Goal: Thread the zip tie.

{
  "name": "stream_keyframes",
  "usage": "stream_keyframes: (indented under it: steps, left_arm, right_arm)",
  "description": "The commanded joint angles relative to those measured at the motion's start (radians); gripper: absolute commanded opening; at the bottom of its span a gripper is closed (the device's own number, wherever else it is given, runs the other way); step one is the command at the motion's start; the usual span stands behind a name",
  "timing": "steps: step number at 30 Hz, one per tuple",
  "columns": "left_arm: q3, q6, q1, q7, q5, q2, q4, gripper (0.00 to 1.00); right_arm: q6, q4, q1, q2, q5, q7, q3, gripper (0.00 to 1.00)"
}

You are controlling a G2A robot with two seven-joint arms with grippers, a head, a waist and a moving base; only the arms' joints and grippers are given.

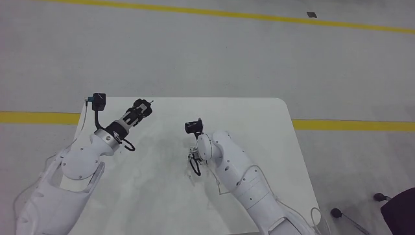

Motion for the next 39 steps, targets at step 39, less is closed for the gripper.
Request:
stream_keyframes:
  steps: [39]
  left_arm:
    - [0.0, 0.0, 0.0, 0.0, 0.0, 0.0, 0.0, 0.0]
  right_arm:
    - [0.02, -0.048, -0.032, 0.006, -0.014, 0.008, 0.035, 0.23]
